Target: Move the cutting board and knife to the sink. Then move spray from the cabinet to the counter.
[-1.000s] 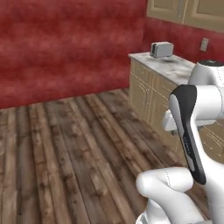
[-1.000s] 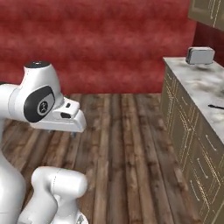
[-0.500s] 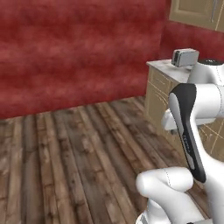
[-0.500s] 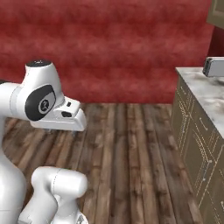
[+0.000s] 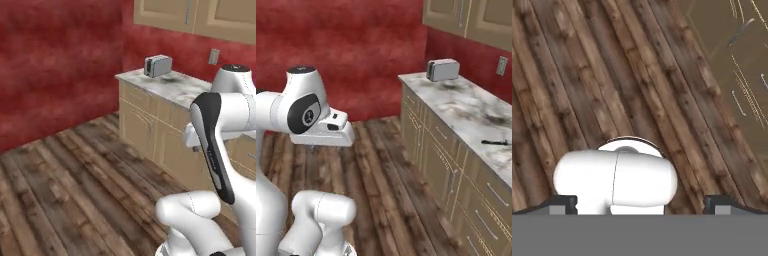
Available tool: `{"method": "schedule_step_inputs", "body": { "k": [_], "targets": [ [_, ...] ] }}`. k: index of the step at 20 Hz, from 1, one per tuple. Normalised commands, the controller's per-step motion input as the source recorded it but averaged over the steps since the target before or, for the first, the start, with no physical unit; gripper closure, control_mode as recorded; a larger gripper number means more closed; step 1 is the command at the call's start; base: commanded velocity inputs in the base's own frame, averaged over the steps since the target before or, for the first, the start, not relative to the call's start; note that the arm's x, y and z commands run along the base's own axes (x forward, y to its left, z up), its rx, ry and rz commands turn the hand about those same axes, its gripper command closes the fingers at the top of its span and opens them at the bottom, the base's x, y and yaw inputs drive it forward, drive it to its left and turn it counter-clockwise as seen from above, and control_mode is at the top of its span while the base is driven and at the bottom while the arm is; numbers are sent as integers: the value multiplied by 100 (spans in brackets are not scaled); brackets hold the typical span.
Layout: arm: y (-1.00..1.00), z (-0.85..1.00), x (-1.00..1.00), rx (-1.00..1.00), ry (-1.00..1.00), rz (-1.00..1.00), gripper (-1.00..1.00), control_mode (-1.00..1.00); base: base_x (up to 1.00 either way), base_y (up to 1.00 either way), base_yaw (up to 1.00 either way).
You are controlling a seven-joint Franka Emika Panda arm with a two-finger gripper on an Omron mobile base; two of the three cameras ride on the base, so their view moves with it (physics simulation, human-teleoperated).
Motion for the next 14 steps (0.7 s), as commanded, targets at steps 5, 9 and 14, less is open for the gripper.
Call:
{"method": "schedule_step_inputs", "body": {
  "k": [5,9,14],
  "targets": [
    [0,0,0,0,0,0,-100,100,1,0,-92],
    [0,0,0,0,0,0,-100,100,0,2,-96],
    [0,0,0,0,0,0,-100,100,8,46,-84]
  ]
}}
